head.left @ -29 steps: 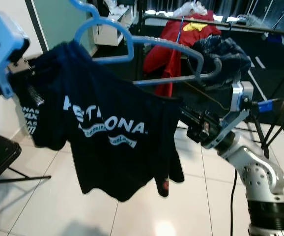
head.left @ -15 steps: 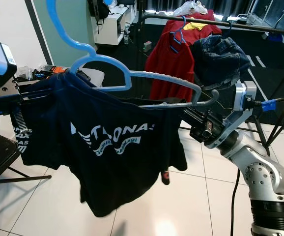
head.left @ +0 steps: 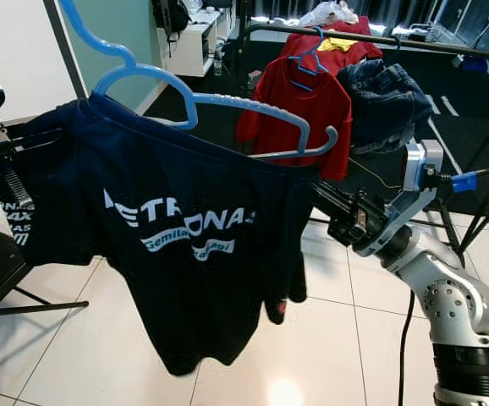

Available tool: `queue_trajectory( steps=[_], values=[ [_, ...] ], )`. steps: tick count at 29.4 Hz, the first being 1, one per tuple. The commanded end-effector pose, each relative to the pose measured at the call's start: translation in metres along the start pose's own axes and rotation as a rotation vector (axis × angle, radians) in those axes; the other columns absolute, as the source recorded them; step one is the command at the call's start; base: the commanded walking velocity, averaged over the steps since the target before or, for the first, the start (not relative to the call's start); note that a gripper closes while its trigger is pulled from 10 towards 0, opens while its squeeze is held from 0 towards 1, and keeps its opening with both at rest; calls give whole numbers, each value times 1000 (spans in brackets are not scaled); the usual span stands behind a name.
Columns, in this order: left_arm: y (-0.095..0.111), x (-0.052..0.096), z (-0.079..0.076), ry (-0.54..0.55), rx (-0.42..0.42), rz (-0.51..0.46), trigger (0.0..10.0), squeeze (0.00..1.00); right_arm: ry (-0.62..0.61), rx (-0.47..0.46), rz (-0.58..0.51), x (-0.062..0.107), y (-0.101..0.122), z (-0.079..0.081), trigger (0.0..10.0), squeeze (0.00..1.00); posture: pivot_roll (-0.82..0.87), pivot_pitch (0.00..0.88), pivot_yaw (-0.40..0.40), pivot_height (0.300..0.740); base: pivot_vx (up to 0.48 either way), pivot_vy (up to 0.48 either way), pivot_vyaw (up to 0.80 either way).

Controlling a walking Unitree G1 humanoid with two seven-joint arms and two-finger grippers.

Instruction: Hang hanger

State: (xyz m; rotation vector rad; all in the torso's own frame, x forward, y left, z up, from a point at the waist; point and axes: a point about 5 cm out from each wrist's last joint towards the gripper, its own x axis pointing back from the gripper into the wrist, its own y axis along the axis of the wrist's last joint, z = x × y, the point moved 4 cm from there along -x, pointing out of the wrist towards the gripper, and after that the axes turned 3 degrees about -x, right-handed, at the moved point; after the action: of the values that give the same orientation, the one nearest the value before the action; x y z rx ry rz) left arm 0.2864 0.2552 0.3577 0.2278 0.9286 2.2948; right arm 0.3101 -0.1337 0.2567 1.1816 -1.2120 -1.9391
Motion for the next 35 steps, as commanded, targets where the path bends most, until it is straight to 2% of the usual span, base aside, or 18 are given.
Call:
queue_trajectory(
  steps=[1, 3, 5, 12, 21, 23, 27, 31, 35],
  values=[
    [2, 9, 6, 12, -10, 3, 10000, 0, -4, 9, -10, 4, 2, 1, 0, 0, -46, 86, 3, 740, 0, 0, 0],
    [0, 16, -4, -46, 31, 7, 10000, 0, -14, 16, -7, 7, 4, -1, 0, 0, -47, 89, 3, 740, 0, 0, 0],
    [-7, 22, -10, -88, 38, 51, 10000, 0, -23, 24, -7, 9, 7, -3, 0, 0, -47, 90, 4, 740, 0, 0, 0],
    [-17, 29, -15, -133, 43, 103, 10000, 0, -28, 31, -9, 10, 8, -4, 0, 0, -44, 91, 3, 740, 0, 0, 0],
    [-32, 38, -14, -136, 31, 185, 10000, 0, -26, 35, -6, 10, 9, -4, 0, 0, -47, 89, 2, 740, 0, 0, 0],
    [-41, 43, -17, -154, 13, 242, 10000, 0, -24, 39, -2, 11, 10, -4, 0, 0, -49, 87, 1, 740, 0, 0, 0],
    [-44, 44, -16, -150, 2, 263, 10000, 0, -24, 41, 0, 12, 10, -4, 0, 0, -50, 88, 1, 740, 0, 0, 0],
    [-56, 51, -7, -103, -18, 321, 10000, 0, -20, 41, 5, 12, 9, -4, 0, 0, -51, 86, 2, 740, 0, 0, 0],
    [-72, 60, -10, -114, -24, 395, 10000, 0, -17, 44, 12, 12, 9, -4, 0, 0, -51, 84, 1, 740, 0, 0, 0]
  ],
)
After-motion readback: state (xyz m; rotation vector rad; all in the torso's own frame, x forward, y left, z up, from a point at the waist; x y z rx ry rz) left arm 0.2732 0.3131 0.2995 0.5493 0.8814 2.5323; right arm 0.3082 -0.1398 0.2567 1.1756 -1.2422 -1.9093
